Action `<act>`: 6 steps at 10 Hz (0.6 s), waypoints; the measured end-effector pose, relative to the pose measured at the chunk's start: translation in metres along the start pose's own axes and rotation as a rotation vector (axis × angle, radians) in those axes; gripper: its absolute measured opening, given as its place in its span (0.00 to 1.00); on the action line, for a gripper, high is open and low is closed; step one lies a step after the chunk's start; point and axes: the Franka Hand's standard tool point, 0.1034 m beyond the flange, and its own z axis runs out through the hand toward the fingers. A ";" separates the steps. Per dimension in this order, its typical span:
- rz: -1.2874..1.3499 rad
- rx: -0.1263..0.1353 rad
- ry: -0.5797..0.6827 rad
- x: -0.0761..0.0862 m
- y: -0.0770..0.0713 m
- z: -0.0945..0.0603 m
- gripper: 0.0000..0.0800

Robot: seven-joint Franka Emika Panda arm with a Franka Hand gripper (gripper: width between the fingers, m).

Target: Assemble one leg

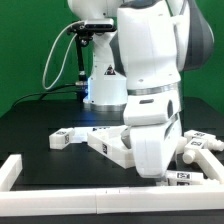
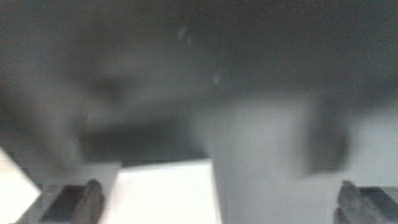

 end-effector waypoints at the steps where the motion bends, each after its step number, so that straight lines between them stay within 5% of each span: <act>1: -0.002 -0.001 0.003 0.003 0.000 0.000 0.81; 4: 0.000 -0.005 0.008 0.006 -0.002 0.002 0.81; 6: 0.001 -0.006 0.008 0.006 -0.002 0.002 0.49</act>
Offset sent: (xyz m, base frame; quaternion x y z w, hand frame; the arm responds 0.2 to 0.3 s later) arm -0.0013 0.0061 -0.0034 -0.0230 0.0309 0.0052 0.9992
